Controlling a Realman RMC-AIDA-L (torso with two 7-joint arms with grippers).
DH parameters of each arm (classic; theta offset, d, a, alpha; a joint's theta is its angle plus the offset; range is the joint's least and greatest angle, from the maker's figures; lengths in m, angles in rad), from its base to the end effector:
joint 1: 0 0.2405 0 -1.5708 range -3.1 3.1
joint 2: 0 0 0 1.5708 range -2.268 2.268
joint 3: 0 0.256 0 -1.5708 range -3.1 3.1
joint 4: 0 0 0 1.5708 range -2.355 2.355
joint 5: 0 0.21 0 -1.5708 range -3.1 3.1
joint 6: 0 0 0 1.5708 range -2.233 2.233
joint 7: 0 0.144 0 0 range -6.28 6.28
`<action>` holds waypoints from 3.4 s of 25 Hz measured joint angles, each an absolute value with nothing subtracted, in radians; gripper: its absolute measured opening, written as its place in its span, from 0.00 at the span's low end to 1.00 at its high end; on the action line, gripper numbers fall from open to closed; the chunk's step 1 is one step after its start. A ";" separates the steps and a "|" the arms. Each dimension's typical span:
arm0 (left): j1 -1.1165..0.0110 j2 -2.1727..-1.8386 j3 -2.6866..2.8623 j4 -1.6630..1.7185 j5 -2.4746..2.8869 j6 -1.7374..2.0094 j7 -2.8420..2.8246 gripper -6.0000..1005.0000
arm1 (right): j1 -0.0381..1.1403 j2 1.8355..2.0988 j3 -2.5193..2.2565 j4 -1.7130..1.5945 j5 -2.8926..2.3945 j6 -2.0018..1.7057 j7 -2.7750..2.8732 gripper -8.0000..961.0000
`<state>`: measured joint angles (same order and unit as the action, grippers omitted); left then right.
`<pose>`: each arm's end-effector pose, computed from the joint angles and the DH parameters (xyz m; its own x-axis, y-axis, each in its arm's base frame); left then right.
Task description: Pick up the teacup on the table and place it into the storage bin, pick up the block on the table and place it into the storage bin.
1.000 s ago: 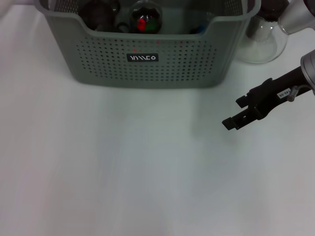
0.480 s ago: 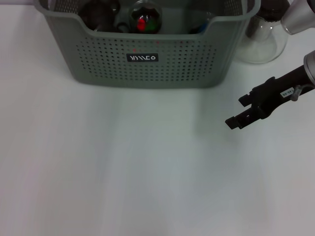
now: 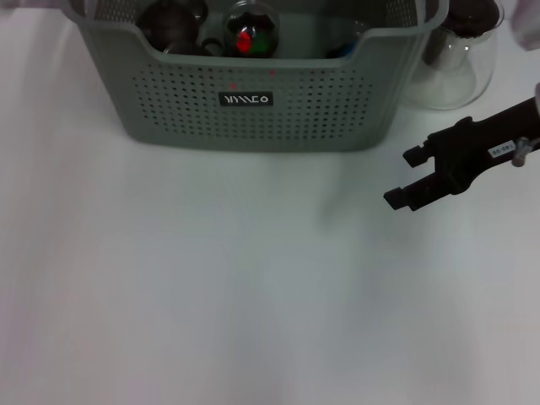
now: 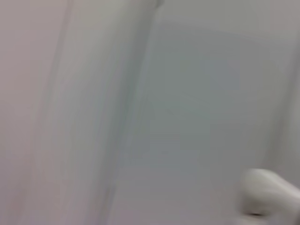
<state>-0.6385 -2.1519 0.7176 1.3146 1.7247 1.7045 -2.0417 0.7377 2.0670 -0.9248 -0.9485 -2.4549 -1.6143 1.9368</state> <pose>-0.1036 0.3558 0.0970 0.6736 0.2213 0.7052 0.3737 -0.9251 -0.0667 0.2074 0.3713 0.0083 0.8776 -0.4761 0.0561 -0.4653 -0.8742 -0.1390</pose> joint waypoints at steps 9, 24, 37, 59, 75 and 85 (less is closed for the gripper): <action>-0.413 -2.175 0.611 1.104 1.738 1.912 -1.811 0.88 | 0.636 2.071 -0.809 -0.923 -2.186 -1.652 1.717 0.95; -0.369 -2.171 0.609 0.942 2.070 1.869 -1.579 0.88 | 0.643 2.092 -0.813 -0.669 -2.028 -1.631 1.500 0.95; -0.414 -2.165 0.610 0.824 2.099 1.765 -1.504 0.88 | 0.640 2.089 -0.840 -0.637 -2.036 -1.563 1.494 0.95; -0.443 -2.164 0.614 0.762 2.125 1.664 -1.477 0.88 | 0.646 2.091 -0.879 -0.633 -2.037 -1.474 1.505 0.95; -0.445 -2.164 0.615 0.745 2.125 1.622 -1.476 0.88 | 0.661 2.092 -0.891 -0.581 -2.065 -1.411 1.505 0.95; -0.445 -2.164 0.614 0.734 2.125 1.618 -1.475 0.88 | 0.661 2.093 -0.891 -0.572 -2.066 -1.394 1.505 0.95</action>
<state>-0.4451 -2.1644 0.6138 0.7335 2.1245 1.6185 -1.4749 0.6611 2.0926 -0.8912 -0.5715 -2.0663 -1.3944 1.5047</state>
